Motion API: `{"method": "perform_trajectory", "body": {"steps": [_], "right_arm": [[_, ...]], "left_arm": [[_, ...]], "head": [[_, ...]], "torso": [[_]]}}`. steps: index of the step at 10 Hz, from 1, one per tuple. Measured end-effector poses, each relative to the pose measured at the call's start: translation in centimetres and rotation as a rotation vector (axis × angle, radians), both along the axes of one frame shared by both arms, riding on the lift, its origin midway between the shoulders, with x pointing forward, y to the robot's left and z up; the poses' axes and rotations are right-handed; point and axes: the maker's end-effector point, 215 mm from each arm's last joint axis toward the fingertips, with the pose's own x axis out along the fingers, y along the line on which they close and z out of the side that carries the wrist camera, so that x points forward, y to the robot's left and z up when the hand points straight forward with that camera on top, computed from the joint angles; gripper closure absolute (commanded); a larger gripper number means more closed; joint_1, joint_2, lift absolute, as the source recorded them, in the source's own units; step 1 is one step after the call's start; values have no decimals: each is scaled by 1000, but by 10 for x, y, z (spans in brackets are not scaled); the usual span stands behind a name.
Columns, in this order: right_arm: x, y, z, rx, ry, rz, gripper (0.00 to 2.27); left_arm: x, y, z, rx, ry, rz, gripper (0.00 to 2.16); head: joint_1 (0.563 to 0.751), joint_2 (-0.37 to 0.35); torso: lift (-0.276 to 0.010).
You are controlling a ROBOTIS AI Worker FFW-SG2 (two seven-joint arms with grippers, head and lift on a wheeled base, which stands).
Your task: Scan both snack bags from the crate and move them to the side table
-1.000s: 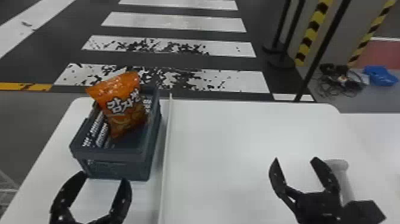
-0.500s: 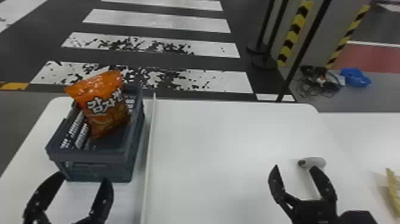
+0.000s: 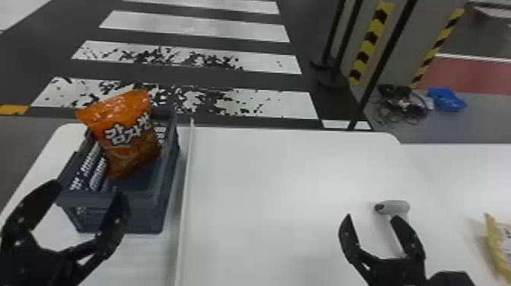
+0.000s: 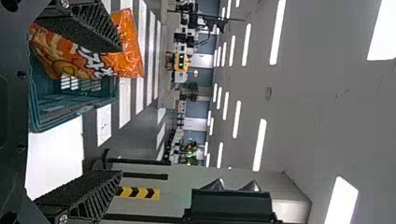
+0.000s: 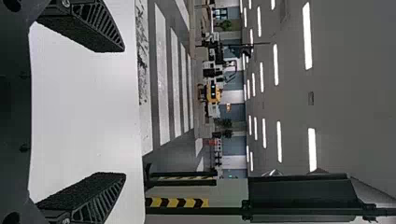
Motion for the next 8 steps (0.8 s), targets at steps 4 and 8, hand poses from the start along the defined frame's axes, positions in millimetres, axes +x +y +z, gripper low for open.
{"method": "perform_trajectory", "body": {"steps": [4, 8], "right_arm": [[-4, 2, -4, -2, 11, 10, 39], [-6, 7, -4, -5, 19, 19, 39]], "left_arm": [[71, 42, 4, 126, 98, -8, 56], [133, 100, 3, 178, 139, 35, 56]], "head": [[695, -55], [695, 27]], "torso": [[-99], [-99]]}}
